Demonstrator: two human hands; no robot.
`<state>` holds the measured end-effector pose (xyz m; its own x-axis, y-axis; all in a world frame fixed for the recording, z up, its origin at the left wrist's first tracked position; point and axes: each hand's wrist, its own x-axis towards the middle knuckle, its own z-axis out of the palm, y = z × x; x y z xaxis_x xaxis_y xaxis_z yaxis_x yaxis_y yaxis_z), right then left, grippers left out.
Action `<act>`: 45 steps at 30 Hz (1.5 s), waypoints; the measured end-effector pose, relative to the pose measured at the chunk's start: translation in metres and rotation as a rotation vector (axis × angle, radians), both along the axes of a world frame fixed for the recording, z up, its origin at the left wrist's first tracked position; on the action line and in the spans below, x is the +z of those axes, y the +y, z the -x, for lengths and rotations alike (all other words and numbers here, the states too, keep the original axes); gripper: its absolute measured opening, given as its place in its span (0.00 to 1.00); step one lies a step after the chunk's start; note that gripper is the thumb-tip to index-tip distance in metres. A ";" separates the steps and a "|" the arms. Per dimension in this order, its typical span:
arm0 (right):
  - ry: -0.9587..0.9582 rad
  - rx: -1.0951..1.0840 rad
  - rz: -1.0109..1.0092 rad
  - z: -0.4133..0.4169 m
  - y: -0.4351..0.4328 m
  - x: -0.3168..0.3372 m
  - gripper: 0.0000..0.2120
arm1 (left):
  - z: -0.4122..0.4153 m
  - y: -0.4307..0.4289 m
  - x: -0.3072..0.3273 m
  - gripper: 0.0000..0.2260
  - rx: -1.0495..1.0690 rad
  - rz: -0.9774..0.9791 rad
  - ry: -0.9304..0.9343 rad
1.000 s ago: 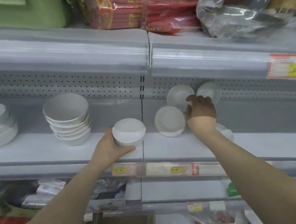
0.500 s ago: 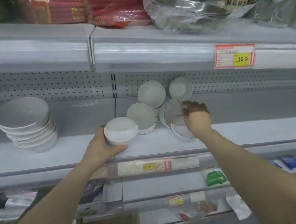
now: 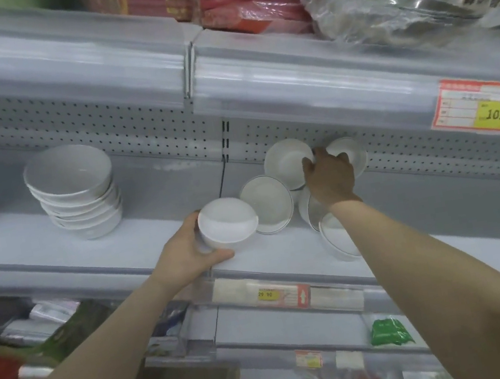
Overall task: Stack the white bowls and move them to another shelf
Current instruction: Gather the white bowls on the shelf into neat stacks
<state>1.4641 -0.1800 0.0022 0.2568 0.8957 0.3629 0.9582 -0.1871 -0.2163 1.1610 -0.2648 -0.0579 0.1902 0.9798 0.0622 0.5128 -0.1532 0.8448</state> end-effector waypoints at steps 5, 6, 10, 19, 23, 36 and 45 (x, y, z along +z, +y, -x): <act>0.124 -0.011 0.002 0.001 0.006 0.003 0.15 | 0.002 0.000 0.001 0.36 0.007 0.007 0.020; 0.193 -0.022 0.009 0.001 0.008 0.005 0.14 | 0.002 0.000 0.001 0.36 0.008 0.006 0.022; 0.351 -0.123 0.094 -0.002 0.015 0.014 0.13 | 0.001 0.002 -0.001 0.37 0.010 -0.001 0.026; 0.378 -0.157 0.206 -0.005 0.021 0.011 0.13 | 0.001 0.003 -0.005 0.38 0.009 -0.013 0.027; 0.477 -0.232 0.248 -0.006 0.020 0.006 0.17 | 0.001 0.004 -0.005 0.39 0.020 -0.008 0.042; -0.259 0.018 -0.021 0.061 -0.054 -0.007 0.12 | -0.002 0.005 0.001 0.43 -0.022 0.040 0.008; -0.187 0.013 -0.068 0.066 -0.075 0.009 0.10 | -0.005 -0.011 0.007 0.38 0.038 -0.123 0.133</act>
<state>1.3982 -0.2546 0.0112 0.1677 0.8704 0.4630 0.9852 -0.1654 -0.0461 1.1656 -0.2755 -0.0513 0.1678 0.9730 0.1582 0.6262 -0.2291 0.7452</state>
